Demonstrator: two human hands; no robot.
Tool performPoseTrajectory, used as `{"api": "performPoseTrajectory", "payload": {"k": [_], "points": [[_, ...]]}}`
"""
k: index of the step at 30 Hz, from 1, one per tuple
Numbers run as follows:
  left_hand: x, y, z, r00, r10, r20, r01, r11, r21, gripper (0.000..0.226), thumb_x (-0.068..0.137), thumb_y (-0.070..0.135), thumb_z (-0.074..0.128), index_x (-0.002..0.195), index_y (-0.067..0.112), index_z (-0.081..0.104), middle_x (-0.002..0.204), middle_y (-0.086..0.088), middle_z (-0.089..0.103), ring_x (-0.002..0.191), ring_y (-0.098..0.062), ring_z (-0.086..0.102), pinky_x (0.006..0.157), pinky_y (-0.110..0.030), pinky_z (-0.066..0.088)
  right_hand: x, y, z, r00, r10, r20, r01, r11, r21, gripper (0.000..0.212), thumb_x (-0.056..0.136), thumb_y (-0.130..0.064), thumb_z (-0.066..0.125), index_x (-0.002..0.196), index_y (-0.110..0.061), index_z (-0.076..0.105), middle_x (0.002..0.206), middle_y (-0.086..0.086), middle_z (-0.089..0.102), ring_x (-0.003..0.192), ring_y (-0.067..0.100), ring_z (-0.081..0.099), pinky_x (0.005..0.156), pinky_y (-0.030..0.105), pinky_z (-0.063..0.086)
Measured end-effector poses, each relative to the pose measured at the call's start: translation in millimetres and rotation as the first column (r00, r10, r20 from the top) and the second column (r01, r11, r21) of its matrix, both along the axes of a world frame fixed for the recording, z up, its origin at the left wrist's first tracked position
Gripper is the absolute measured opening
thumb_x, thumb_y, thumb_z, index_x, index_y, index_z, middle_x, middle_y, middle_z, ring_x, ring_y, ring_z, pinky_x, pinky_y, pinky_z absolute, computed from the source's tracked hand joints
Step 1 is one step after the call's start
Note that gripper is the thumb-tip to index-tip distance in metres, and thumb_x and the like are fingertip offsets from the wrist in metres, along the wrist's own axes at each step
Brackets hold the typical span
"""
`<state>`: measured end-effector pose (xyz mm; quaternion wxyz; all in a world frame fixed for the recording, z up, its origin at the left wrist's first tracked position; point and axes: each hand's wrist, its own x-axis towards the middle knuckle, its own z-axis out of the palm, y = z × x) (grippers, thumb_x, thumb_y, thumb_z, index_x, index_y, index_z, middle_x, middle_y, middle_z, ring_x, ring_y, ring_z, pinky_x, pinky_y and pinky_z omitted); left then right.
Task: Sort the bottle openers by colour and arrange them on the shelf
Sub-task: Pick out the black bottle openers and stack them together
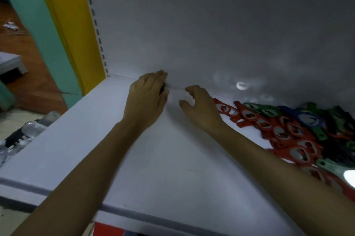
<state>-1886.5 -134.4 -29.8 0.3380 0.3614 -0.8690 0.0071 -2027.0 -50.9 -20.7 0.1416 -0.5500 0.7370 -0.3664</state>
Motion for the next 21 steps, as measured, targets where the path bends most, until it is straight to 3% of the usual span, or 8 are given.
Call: {"api": "performPoseTrajectory", "payload": {"k": [3,7,13,17,21], "points": [[-31.7,37.8,6.6,0.966,-0.214,0.146,0.225,0.972,-0.061,0.05,0.094,0.024,0.052,0.139,0.005,0.042,0.143,-0.012,0.045,0.128,-0.03,0.046,0.104,-0.044,0.038,-23.3,54.4,6.4,0.989,-0.005,-0.146,-0.002,0.999,-0.044,0.049,0.089,-0.024,0.061,0.134,-0.011,0.046,0.131,0.007,0.049,0.119,0.02,0.048,0.099,0.024,0.036],[-77.1,98.6,2.4,0.902,-0.41,0.135,0.416,0.909,-0.019,0.051,0.092,0.024,0.053,0.138,0.006,0.042,0.143,-0.011,0.045,0.128,-0.028,0.046,0.105,-0.043,0.039,-58.6,133.8,9.3,0.947,-0.147,-0.286,0.128,0.988,-0.084,0.046,0.087,-0.021,0.063,0.131,-0.01,0.052,0.129,0.006,0.053,0.118,0.021,0.047,0.101,0.026,0.036],[-155.9,184.2,-2.1,0.781,-0.597,0.183,0.607,0.795,0.004,0.048,0.095,0.024,0.042,0.141,0.009,0.04,0.143,-0.007,0.045,0.13,-0.025,0.044,0.106,-0.037,0.034,-108.2,239.1,2.0,0.868,-0.406,-0.285,0.385,0.914,-0.128,0.041,0.085,-0.016,0.061,0.125,-0.012,0.055,0.123,0.007,0.055,0.113,0.023,0.046,0.096,0.033,0.038],[-202.3,226.7,-6.2,0.705,-0.688,0.173,0.687,0.723,0.077,0.052,0.097,0.025,0.041,0.146,0.013,0.03,0.149,-0.002,0.037,0.135,-0.019,0.035,0.11,-0.033,0.027,-140.5,289.8,-6.6,0.803,-0.539,-0.255,0.496,0.841,-0.216,0.033,0.088,-0.013,0.059,0.12,-0.016,0.059,0.119,0.002,0.059,0.109,0.018,0.049,0.092,0.028,0.038],[-235.2,255.0,-9.6,0.63,-0.753,0.189,0.748,0.654,0.112,0.053,0.094,0.037,0.037,0.144,0.018,0.035,0.149,0.003,0.037,0.135,-0.015,0.033,0.108,-0.032,0.028,-176.2,328.4,-15.4,0.725,-0.656,-0.208,0.616,0.754,-0.228,0.033,0.083,-0.003,0.058,0.114,-0.014,0.061,0.112,0.004,0.062,0.104,0.022,0.053,0.087,0.027,0.039]]}}
